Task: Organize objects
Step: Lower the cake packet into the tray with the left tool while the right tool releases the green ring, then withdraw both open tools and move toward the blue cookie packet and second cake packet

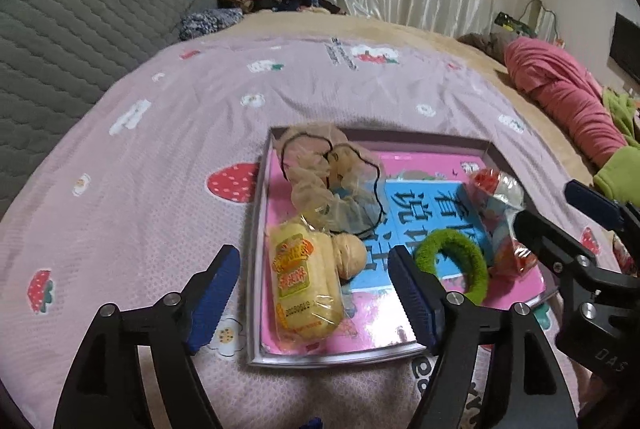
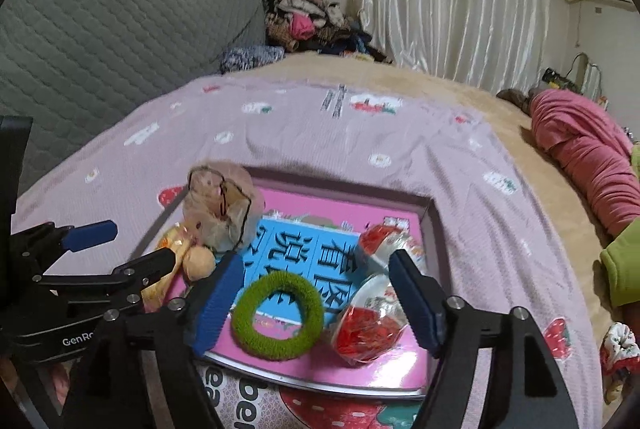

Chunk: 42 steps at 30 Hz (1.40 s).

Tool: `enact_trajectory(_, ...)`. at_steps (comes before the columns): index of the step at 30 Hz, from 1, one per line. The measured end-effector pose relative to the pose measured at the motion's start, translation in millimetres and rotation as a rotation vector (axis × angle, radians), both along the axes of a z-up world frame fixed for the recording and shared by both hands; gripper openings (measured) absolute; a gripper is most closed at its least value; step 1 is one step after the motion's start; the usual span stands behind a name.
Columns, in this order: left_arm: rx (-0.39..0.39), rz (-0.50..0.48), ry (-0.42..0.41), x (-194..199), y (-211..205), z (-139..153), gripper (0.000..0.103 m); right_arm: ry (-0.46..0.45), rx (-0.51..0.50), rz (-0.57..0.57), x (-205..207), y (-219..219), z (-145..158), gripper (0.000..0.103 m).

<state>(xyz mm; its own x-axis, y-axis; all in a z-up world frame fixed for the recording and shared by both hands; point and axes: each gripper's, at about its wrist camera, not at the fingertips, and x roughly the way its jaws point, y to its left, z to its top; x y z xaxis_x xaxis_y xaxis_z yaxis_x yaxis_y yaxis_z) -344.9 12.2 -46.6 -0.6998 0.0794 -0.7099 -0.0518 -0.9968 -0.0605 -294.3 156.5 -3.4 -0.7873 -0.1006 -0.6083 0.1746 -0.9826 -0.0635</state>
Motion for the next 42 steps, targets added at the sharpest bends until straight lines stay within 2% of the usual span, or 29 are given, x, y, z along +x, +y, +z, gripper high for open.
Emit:
enact_trajectory(1,-0.008,0.004,0.008,2.4,-0.4,3.1,0.085,0.015,0.002,-0.004,3.4,-0.1,4.2,0.081)
enact_trajectory(6,-0.021,0.010,0.051,15.8,-0.9,23.0,0.085,0.088,0.020,-0.029,21.8,0.9,26.1,0.090)
enact_trajectory(11,-0.036,0.016,0.076,32.3,-2.7,40.6,0.086,0.150,0.015,-0.068,40.1,2.7,47.1,0.094)
enact_trajectory(14,-0.088,0.035,0.111,48.0,-2.1,53.2,0.086,0.170,0.008,-0.061,53.1,3.3,58.8,0.096)
enact_trajectory(18,-0.096,0.049,0.139,69.8,-5.8,67.3,0.086,0.185,0.014,-0.053,74.5,4.2,65.7,0.099)
enact_trajectory(21,-0.089,0.058,0.143,87.4,-7.1,74.2,0.086,0.163,0.011,-0.049,89.3,8.1,66.2,0.099)
enact_trajectory(27,-0.073,0.073,0.105,120.6,-10.3,82.9,0.086,0.152,0.017,-0.041,118.0,9.9,80.6,0.099)
enact_trajectory(36,-0.077,0.094,0.122,176.2,-19.1,117.5,0.086,0.167,0.056,-0.025,165.9,2.9,103.7,0.099)
enact_trajectory(42,-0.085,0.102,0.122,207.6,-23.4,129.5,0.086,0.168,0.073,-0.021,194.6,-1.4,112.2,0.099)
